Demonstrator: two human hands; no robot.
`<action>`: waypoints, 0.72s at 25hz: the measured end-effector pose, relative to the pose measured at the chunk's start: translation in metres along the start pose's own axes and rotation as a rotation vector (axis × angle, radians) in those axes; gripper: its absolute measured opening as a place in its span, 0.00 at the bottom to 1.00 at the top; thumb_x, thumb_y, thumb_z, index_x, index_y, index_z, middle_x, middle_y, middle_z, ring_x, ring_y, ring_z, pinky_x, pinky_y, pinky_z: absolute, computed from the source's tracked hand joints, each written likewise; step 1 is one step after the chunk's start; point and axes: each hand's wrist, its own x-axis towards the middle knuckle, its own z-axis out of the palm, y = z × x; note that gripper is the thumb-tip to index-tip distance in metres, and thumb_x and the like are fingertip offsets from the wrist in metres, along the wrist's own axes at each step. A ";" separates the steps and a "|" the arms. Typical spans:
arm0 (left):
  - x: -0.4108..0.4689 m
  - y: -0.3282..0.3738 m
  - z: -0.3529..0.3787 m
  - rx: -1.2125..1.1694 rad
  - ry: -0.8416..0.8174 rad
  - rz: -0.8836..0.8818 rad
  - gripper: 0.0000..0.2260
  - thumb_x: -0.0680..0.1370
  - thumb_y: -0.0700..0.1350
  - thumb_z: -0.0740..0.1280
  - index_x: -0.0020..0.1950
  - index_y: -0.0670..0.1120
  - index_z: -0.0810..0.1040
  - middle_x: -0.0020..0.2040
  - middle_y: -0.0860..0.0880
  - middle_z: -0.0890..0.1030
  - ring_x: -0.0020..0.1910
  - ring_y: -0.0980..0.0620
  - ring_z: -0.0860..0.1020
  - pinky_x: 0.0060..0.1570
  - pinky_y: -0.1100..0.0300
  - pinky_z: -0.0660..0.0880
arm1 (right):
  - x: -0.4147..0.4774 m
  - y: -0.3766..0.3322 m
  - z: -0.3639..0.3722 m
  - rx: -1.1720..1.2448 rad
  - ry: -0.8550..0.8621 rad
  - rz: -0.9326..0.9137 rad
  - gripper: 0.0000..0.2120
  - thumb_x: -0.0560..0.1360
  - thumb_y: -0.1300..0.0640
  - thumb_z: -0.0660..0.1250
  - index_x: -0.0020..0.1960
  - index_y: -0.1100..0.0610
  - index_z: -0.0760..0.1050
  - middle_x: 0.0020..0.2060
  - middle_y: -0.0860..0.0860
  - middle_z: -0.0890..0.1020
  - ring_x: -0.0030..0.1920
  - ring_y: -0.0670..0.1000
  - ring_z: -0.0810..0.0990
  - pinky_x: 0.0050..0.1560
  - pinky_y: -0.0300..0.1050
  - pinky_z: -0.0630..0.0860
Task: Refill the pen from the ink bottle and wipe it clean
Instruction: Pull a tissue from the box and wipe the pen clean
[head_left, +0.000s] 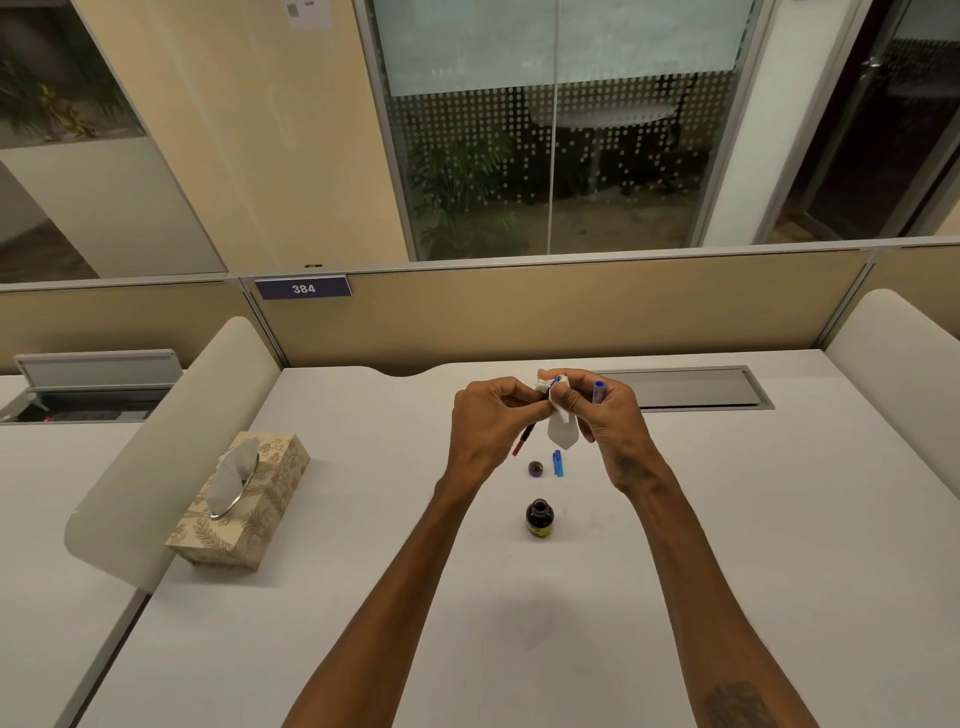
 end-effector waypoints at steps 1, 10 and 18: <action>0.000 0.000 -0.001 -0.009 -0.009 -0.007 0.11 0.71 0.49 0.77 0.47 0.43 0.86 0.41 0.47 0.87 0.40 0.52 0.85 0.47 0.56 0.83 | 0.000 0.000 0.001 -0.005 -0.004 -0.003 0.12 0.78 0.58 0.67 0.59 0.60 0.80 0.54 0.55 0.83 0.44 0.47 0.78 0.36 0.30 0.74; -0.005 -0.006 -0.001 -0.131 0.017 -0.072 0.10 0.70 0.48 0.79 0.44 0.44 0.83 0.38 0.50 0.85 0.39 0.51 0.84 0.42 0.57 0.83 | -0.003 -0.001 0.010 -0.009 0.022 0.002 0.13 0.77 0.56 0.69 0.59 0.62 0.81 0.52 0.53 0.84 0.45 0.46 0.79 0.35 0.30 0.75; -0.011 -0.013 -0.003 -0.261 0.040 -0.127 0.09 0.72 0.50 0.76 0.49 0.48 0.84 0.43 0.53 0.86 0.44 0.56 0.84 0.45 0.68 0.78 | -0.006 0.003 0.010 0.147 0.080 0.136 0.12 0.76 0.49 0.68 0.58 0.51 0.81 0.47 0.51 0.83 0.47 0.52 0.74 0.43 0.45 0.70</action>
